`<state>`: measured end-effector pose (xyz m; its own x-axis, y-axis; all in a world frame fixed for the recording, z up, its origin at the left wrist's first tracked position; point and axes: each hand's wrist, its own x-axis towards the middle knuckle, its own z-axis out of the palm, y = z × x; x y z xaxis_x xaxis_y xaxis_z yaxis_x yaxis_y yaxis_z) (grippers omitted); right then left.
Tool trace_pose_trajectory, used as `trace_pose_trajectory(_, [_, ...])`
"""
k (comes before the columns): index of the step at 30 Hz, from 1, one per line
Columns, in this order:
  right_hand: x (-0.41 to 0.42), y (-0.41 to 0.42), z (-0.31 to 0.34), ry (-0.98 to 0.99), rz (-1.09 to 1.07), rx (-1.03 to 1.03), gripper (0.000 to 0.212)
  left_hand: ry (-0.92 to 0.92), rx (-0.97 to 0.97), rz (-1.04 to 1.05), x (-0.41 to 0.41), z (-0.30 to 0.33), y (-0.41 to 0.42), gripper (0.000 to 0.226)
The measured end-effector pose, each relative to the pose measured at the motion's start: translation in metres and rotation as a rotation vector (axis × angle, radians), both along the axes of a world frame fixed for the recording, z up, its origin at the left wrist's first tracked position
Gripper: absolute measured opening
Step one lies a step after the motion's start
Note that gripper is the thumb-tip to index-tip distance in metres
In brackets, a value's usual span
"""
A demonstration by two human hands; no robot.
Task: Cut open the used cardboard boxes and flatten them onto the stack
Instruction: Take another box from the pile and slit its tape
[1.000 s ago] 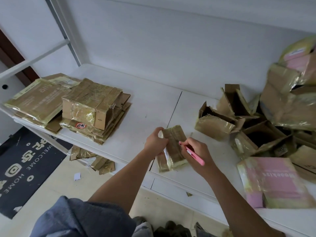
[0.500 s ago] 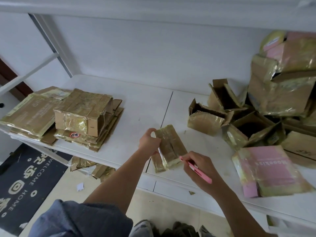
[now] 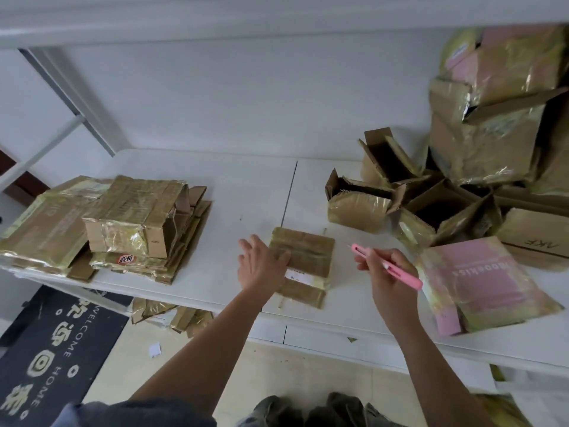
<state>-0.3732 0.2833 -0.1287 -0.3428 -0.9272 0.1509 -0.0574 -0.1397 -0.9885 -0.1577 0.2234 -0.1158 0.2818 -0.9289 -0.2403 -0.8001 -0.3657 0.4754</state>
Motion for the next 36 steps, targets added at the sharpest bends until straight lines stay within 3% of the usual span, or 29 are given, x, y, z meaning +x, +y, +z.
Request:
trace_pose_trajectory(3, [0.004, -0.003, -0.008, -0.128, -0.004, 0.041, 0.011, -0.035, -0.199, -0.355, -0.003, -0.004, -0.006, 0.058])
trace_pose_trajectory(7, [0.015, -0.008, -0.015, -0.33, 0.016, 0.095, 0.01, 0.064, -0.05, -0.599, 0.003, -0.018, -0.013, 0.058])
trace_pose_trajectory(16, [0.037, -0.017, -0.029, -0.359, -0.048, 0.139, 0.013, 0.087, 0.133, -0.618, 0.003, -0.017, -0.025, 0.068])
trace_pose_trajectory(24, [0.043, -0.018, -0.027, -0.392, -0.156, 0.135, 0.015, 0.121, 0.139, -0.61, 0.004, -0.016, -0.022, 0.07])
trace_pose_trajectory(36, [0.043, -0.018, -0.029, -0.387, -0.113, 0.153, 0.017, 0.089, 0.114, -0.644, 0.007, -0.026, -0.023, 0.076])
